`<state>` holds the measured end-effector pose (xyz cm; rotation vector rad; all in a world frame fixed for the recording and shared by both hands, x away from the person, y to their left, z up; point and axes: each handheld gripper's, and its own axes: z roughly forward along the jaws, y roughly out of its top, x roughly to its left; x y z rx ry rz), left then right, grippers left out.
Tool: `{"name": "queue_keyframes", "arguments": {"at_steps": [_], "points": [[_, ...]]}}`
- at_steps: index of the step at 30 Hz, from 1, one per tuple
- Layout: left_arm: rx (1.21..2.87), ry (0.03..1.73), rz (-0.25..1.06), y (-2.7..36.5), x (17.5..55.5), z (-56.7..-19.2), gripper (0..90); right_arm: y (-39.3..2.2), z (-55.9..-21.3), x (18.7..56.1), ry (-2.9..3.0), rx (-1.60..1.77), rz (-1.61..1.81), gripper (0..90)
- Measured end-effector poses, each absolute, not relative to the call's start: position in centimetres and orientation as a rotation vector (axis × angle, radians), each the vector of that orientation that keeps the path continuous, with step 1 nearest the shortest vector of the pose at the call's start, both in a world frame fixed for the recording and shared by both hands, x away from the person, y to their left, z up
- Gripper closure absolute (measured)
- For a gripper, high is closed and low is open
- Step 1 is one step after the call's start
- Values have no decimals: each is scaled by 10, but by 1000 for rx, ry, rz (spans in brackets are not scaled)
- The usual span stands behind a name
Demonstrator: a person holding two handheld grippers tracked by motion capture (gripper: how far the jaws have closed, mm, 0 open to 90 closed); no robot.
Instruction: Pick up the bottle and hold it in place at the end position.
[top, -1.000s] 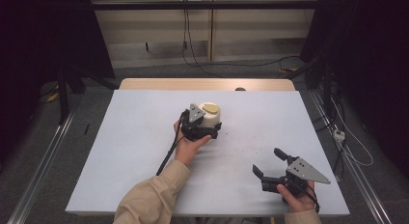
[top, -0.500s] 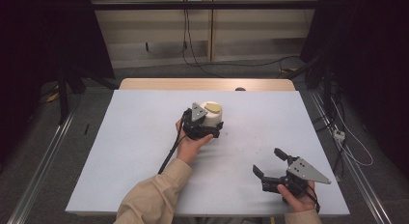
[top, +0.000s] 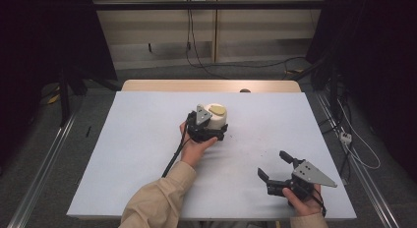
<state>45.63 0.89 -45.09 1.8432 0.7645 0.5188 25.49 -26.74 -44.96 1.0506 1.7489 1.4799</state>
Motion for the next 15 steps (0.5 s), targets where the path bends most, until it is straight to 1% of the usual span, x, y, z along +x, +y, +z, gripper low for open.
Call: {"name": "queue_keyframes", "arguments": {"at_steps": [15], "points": [[1819, 730, 506, 16, 453, -458, 48, -262, -453, 265, 1782, 1058, 1445, 31]]}}
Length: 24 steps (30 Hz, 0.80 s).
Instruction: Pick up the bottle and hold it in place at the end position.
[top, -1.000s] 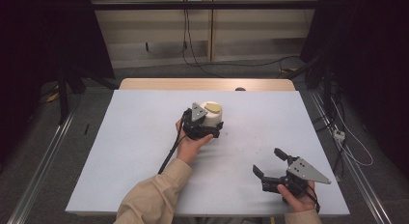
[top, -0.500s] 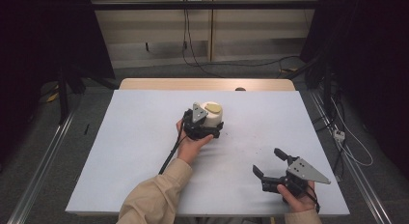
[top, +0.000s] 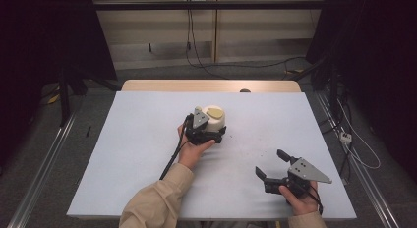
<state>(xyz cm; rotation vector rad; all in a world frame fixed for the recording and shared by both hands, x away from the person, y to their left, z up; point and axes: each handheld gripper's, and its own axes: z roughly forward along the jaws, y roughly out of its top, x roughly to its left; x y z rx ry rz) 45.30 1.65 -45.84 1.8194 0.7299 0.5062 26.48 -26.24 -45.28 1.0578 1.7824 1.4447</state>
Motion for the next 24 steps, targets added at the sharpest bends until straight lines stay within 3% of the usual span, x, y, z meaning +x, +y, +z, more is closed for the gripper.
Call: {"name": "queue_keyframes", "arguments": {"at_steps": [24], "points": [[1817, 732, 503, 17, 453, -459, 48, -230, -444, 304, 1849, 1090, 1378, 38]]}}
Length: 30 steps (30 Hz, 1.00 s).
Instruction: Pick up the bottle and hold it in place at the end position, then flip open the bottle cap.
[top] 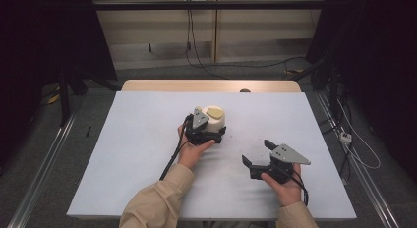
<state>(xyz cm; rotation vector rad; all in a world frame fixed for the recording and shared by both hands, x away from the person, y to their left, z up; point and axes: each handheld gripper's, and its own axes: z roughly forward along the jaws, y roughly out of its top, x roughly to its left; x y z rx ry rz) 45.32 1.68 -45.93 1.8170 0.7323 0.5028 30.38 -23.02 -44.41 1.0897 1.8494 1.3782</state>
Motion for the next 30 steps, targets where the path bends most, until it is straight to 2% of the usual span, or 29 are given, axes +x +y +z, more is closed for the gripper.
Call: {"name": "queue_keyframes", "arguments": {"at_steps": [30], "points": [[1819, 734, 502, 17, 453, -460, 49, -206, -432, 330, 1904, 1125, 1352, 48]]}}
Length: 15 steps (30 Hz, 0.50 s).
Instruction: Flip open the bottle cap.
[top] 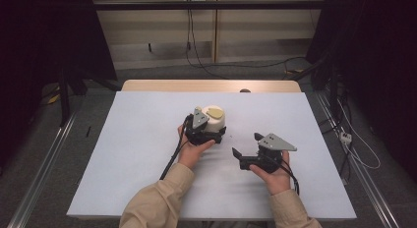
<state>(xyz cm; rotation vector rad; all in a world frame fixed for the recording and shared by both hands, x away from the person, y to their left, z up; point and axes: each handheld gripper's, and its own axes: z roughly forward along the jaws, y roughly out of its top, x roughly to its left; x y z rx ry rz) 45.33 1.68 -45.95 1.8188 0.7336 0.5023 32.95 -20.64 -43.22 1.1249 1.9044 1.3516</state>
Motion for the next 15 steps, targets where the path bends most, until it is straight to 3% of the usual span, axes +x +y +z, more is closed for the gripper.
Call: {"name": "queue_keyframes", "arguments": {"at_steps": [15], "points": [[1822, 735, 506, 16, 453, -460, 49, -205, -433, 332, 1906, 1136, 1364, 46]]}}
